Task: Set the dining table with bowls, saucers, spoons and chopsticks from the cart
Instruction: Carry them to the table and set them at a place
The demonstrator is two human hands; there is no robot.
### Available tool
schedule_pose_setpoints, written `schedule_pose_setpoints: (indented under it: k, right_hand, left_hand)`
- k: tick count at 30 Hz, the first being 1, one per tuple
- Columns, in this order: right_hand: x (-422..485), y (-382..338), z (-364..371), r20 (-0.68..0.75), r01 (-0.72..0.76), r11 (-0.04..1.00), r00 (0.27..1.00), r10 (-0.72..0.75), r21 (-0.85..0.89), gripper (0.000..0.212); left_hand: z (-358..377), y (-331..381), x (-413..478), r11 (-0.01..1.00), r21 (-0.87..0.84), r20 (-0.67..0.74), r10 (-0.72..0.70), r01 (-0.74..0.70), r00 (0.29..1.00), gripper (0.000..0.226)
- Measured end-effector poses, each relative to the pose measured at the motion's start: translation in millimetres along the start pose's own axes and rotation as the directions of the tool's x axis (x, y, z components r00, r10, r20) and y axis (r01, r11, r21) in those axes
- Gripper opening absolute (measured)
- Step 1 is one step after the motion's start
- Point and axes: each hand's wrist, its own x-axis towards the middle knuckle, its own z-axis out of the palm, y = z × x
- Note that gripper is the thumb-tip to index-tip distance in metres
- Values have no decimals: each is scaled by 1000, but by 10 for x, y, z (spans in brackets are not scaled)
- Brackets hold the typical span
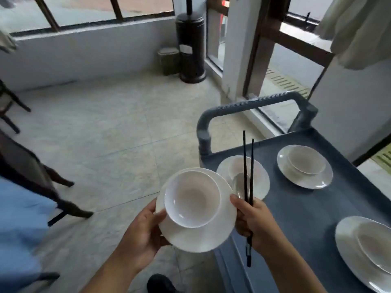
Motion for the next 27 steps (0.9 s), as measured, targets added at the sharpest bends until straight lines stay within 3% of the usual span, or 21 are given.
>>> schedule_pose_setpoints:
  k: [6, 14, 20, 27]
  right_hand:
    - [401, 115, 1122, 194, -129, 990, 971, 137, -53, 36]
    - [702, 360, 2764, 401, -120, 974, 896, 190, -192, 40]
    - [790, 819, 3927, 585, -127, 915, 733, 347, -384, 37]
    - [510, 1624, 5174, 686, -62, 779, 432, 585, -625, 35]
  left_hand:
    - [-972, 179, -310, 984, -126, -194, 101, -127, 976, 47]
    - [-2194, 401, -790, 933, -201, -393, 202, -298, 897, 54]
    - [-2860, 306, -1428, 846, -235, -666, 218, -478, 714, 42]
    - [-3221, -83, -2340, 717, -208, -913, 102, -665, 395, 45]
